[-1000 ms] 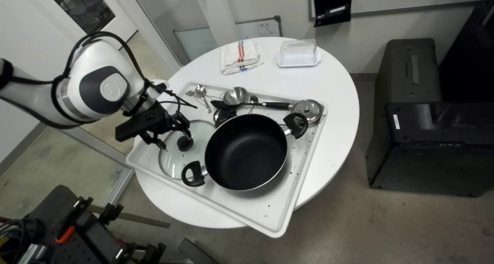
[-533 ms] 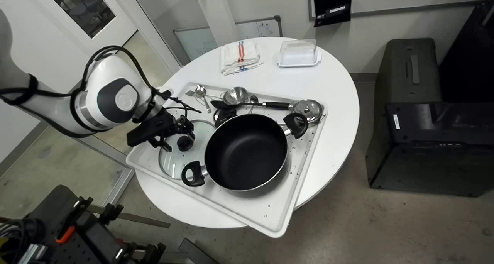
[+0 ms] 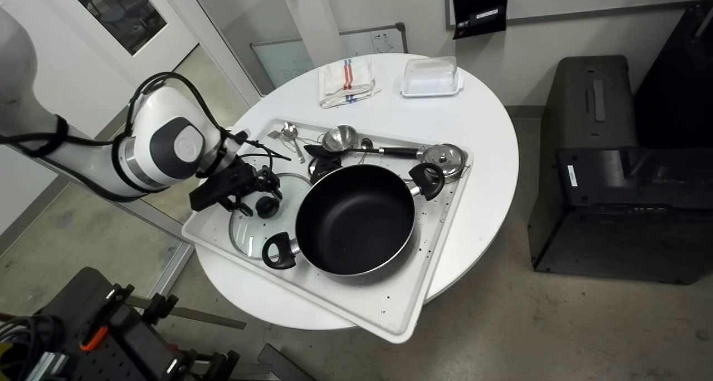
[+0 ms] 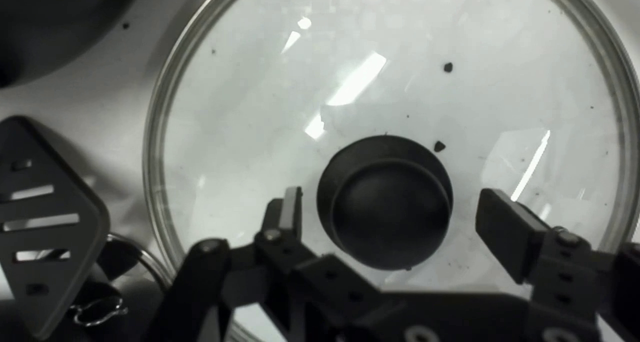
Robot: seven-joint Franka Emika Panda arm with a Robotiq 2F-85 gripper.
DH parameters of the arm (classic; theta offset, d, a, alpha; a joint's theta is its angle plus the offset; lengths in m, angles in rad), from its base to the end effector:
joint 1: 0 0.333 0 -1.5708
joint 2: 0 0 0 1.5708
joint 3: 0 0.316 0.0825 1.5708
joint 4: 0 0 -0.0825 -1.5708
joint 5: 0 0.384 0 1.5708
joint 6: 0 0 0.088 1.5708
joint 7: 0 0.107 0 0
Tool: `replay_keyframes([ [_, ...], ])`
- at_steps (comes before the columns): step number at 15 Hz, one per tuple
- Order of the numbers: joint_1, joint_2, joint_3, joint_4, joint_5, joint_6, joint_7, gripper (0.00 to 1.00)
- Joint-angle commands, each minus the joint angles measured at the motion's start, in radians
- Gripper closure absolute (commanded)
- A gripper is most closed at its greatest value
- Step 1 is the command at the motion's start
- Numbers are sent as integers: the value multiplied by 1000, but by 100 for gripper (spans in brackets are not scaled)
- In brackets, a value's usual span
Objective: Put the lid on the pot
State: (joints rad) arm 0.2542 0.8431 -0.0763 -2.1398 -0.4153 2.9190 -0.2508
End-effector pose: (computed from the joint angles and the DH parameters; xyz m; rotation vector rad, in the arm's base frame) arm 0.4975 0.1090 0.0021 2.7326 1.2550 -0.1142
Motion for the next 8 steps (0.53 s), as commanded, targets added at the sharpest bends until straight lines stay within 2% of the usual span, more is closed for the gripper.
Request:
replay_keyframes([
  [1, 12, 14, -10, 19, -9, 20, 20, 41],
  [2, 11, 12, -10, 19, -9, 21, 20, 51],
  [4, 7, 1, -4, 15, -7, 19, 18, 64],
  [8, -2, -27, 6, 1, -4, 11, 13, 75],
])
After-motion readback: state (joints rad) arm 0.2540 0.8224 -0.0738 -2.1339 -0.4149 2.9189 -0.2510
